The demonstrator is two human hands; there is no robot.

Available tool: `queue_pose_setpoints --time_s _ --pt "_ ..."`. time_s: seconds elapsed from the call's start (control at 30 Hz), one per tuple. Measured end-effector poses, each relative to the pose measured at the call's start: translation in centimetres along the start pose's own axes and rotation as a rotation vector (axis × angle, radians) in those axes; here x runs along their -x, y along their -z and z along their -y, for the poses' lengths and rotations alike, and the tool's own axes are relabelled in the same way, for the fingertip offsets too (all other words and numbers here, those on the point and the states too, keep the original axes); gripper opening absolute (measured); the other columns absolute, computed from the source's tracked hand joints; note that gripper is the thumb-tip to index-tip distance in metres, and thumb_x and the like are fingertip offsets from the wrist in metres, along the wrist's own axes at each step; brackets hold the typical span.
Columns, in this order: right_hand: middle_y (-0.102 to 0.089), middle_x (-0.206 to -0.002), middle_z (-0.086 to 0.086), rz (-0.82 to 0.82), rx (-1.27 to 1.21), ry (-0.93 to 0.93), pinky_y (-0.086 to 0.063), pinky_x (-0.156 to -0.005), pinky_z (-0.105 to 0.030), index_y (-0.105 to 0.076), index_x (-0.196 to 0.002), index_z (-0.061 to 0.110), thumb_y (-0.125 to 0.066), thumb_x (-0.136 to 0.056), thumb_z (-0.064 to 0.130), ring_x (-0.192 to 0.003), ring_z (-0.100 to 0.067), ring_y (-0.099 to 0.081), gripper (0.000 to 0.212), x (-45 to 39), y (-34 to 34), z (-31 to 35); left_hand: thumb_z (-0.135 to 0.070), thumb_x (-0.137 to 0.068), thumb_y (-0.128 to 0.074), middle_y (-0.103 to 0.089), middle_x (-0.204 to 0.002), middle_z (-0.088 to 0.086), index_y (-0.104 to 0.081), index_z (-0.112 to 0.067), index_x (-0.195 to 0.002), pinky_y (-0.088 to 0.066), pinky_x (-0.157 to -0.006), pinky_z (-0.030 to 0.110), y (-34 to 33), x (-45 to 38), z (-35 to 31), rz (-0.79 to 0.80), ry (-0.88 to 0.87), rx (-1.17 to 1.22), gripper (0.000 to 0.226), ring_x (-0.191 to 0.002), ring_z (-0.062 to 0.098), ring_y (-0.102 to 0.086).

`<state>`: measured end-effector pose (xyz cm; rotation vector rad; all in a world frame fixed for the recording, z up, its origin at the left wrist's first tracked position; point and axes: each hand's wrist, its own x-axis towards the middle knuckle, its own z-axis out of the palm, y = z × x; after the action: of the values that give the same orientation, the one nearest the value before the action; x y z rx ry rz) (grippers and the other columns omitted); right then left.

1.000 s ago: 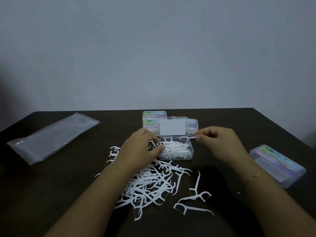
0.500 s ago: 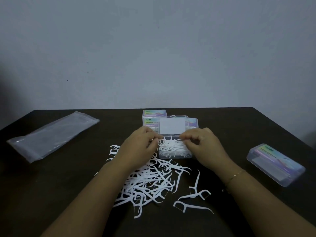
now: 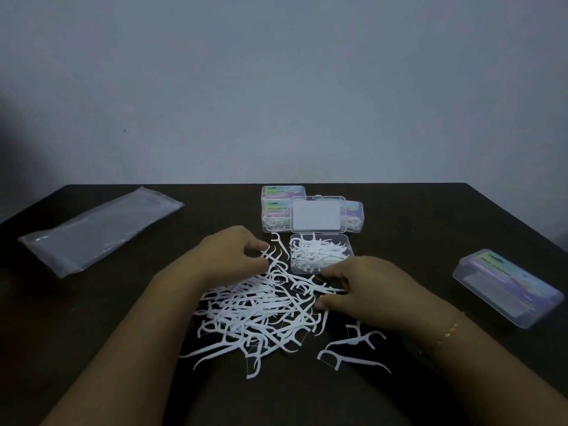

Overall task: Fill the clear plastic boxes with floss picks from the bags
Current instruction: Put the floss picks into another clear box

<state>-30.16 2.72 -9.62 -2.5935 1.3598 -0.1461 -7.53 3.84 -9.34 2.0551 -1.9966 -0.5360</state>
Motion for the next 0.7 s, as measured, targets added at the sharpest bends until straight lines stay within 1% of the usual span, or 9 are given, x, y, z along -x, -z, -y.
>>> queue_pose_setpoints --time_s 0.03,0.1,0.17,0.23,0.33,0.47,0.57,0.63,0.7 --pt "-0.063 -0.103 0.013 0.011 -0.023 0.006 -0.043 -0.073 -0.022 -0.057 -0.127 0.031 -0.06 -0.084 0.054 -0.09 -0.005 -0.054 0.049 -0.1 -0.1 0.1 -0.037 -0.085 -0.059 -0.053 -0.117 -0.012 -0.057 -0.03 -0.131 -0.04 -0.105 0.04 0.1 0.1 -0.1 0.03 -0.002 -0.015 0.046 -0.105 0.01 -0.053" --pt "-0.058 -0.082 0.016 0.025 -0.071 0.021 -0.038 -0.063 -0.018 -0.066 -0.114 0.03 -0.058 -0.089 0.045 -0.073 0.001 -0.048 0.03 -0.2 -0.3 0.3 -0.042 -0.085 -0.061 -0.053 -0.119 -0.012 -0.055 -0.029 -0.133 -0.034 -0.108 0.044 0.1 0.3 -0.4 0.084 -0.006 -0.059 0.05 -0.108 0.011 -0.052" --pt "-0.049 -0.069 0.017 0.028 -0.072 0.008 -0.038 -0.062 -0.018 -0.07 -0.099 0.029 -0.057 -0.09 0.036 -0.067 -0.001 -0.047 0.017 -0.3 -0.2 0.2 -0.047 -0.083 -0.065 -0.052 -0.124 -0.011 -0.054 -0.032 -0.133 -0.034 -0.108 0.042 0.1 0.5 -0.6 0.12 0.012 -0.074 0.054 -0.115 0.013 -0.051" --pt "-0.052 -0.072 0.016 0.043 -0.053 -0.019 -0.042 -0.066 -0.021 -0.067 -0.089 0.029 -0.057 -0.089 0.032 -0.072 -0.003 -0.05 0.011 -0.3 0.0 -0.1 -0.045 -0.081 -0.069 -0.056 -0.109 -0.015 -0.056 -0.035 -0.13 -0.043 -0.094 0.028 0.0 0.6 -0.5 0.126 0.021 -0.02 0.051 -0.101 0.008 -0.055" --pt "-0.059 -0.083 0.012 0.066 -0.023 -0.038 -0.047 -0.07 -0.024 -0.064 -0.084 0.029 -0.059 -0.085 0.03 -0.081 -0.008 -0.057 0.005 -0.2 0.2 -0.4 -0.032 -0.083 -0.071 -0.051 -0.075 -0.021 -0.062 -0.032 -0.123 -0.038 -0.06 0.01 -0.1 0.5 -0.4 0.106 0.022 0.099 0.041 -0.065 -0.008 -0.051" --pt "-0.053 -0.06 0.014 0.062 -0.178 -0.011 -0.036 -0.054 -0.01 -0.063 -0.075 0.027 -0.065 -0.083 0.025 -0.057 0.002 -0.05 0.008 -0.4 0.4 -0.8 -0.021 -0.081 -0.075 -0.059 -0.074 -0.012 -0.067 -0.031 -0.113 -0.043 -0.052 0.012 -0.1 0.4 -0.5 0.072 0.026 0.203 0.035 -0.055 -0.003 -0.056" --pt "-0.046 -0.042 0.014 -0.052 -0.449 -0.009 -0.034 -0.048 -0.011 -0.062 -0.067 0.024 -0.068 -0.083 0.02 -0.042 -0.001 -0.04 0.017 -0.6 0.8 -1.3 -0.012 -0.08 -0.074 -0.062 -0.077 -0.007 -0.068 -0.034 -0.1 -0.049 -0.054 0.016 -0.1 0.4 -0.4 0.02 0.033 0.265 0.03 -0.059 0.003 -0.058" --pt "-0.039 -0.043 0.009 -0.188 -0.593 -0.007 -0.035 -0.05 -0.016 -0.06 -0.066 0.024 -0.068 -0.084 0.019 -0.045 -0.005 -0.033 0.02 -0.9 0.6 -1.4 -0.008 -0.08 -0.073 -0.063 -0.08 -0.007 -0.068 -0.034 -0.094 -0.05 -0.056 0.016 -0.1 0.3 -0.3 -0.021 0.037 0.283 0.03 -0.063 0.004 -0.059" --pt "-0.037 -0.049 0.007 -0.365 -0.678 -0.006 -0.037 -0.051 -0.014 -0.061 -0.067 0.024 -0.068 -0.084 0.018 -0.049 -0.008 -0.033 0.02 -1.4 0.1 -1.5 -0.007 -0.081 -0.071 -0.065 -0.083 -0.009 -0.068 -0.034 -0.092 -0.049 -0.057 0.015 0.0 0.3 -0.2 -0.05 0.033 0.275 0.03 -0.067 0.003 -0.06"
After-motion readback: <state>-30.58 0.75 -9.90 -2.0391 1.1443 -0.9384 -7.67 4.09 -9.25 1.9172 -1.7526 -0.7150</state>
